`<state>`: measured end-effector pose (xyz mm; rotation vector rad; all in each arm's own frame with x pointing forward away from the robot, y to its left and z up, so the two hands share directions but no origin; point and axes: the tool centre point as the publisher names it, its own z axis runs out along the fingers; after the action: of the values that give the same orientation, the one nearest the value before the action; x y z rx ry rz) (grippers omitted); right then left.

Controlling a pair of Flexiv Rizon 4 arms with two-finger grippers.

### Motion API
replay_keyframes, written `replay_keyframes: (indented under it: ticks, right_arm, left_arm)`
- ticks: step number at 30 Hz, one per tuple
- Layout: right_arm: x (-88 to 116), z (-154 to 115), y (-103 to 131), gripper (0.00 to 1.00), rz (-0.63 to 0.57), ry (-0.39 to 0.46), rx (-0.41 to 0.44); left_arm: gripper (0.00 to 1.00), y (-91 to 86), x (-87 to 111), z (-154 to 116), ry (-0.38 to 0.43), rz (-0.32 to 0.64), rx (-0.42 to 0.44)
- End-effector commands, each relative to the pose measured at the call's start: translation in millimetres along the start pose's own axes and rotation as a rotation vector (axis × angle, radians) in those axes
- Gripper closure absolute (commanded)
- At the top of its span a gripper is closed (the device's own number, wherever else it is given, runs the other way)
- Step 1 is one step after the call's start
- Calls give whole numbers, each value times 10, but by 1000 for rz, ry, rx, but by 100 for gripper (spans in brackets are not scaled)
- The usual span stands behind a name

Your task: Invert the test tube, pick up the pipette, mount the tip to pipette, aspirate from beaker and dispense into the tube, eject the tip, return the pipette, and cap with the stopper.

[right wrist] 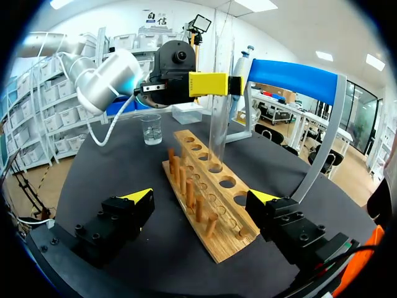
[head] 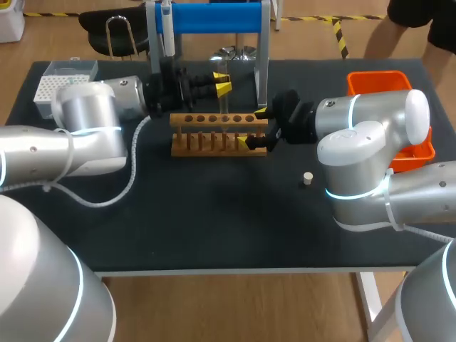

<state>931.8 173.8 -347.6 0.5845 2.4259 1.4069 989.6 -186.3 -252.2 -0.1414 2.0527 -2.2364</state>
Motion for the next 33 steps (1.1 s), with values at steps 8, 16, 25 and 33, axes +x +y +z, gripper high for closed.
replay_keyframes:
  ticks: [8,16,25,33]
  right_arm:
    - [3,1,-3,0,0,-1,0]
    - [3,1,-3,0,0,-1,0]
    - [3,1,-3,0,0,-1,0]
    - [3,1,-3,0,0,-1,0]
  left_arm:
    - [100,-30,-3,-60,19,-13,-113]
    - [100,29,-3,-64,26,-23,-172]
    - [100,81,3,-39,36,-18,-175]
    - [100,108,17,-18,52,-5,-167]
